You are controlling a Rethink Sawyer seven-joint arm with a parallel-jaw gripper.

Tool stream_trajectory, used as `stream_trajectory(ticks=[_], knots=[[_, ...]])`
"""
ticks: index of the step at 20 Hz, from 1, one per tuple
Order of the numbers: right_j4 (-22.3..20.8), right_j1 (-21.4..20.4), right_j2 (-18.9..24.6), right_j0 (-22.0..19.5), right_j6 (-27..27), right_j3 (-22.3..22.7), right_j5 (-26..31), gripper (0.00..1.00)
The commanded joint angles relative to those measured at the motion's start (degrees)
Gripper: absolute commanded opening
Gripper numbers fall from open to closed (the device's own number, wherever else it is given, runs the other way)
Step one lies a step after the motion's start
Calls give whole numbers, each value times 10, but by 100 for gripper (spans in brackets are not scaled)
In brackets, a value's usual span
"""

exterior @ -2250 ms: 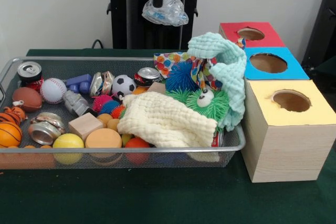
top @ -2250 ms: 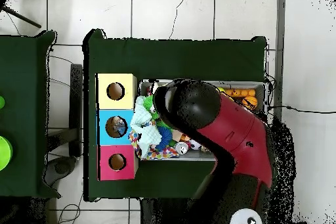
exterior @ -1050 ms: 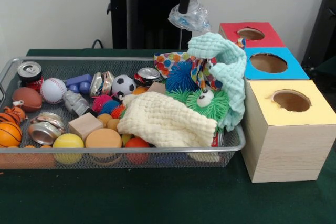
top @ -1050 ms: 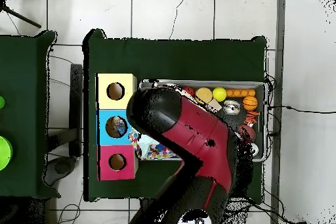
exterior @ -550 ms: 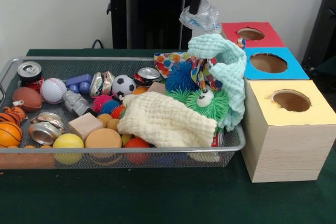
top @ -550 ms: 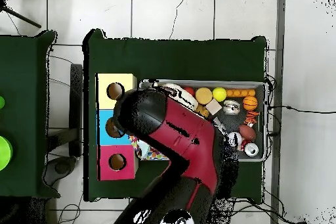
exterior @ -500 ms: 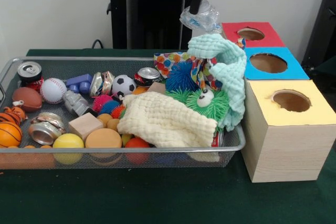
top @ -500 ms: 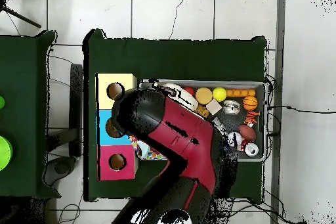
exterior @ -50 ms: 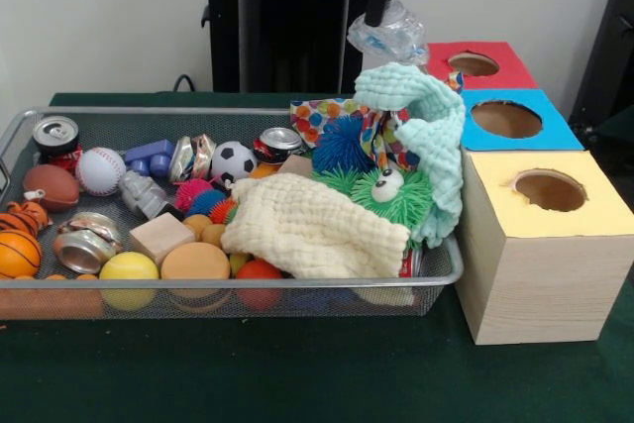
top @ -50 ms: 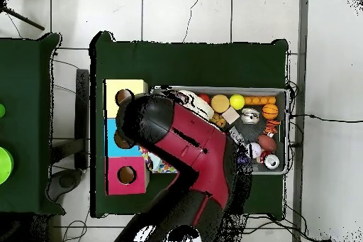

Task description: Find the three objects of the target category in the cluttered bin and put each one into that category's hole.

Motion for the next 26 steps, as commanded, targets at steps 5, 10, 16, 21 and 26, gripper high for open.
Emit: stream_trajectory(ticks=[5, 10, 16, 21, 26], knots=[[28, 32, 8, 9, 206, -2, 53, 0], [30, 29, -1, 6, 202, -4, 71, 0], [44, 44, -12, 18, 238, -6, 67, 0], [53, 61, -29, 27, 270, -18, 80, 0], [60, 72, -40, 30, 292, -18, 80, 0]])
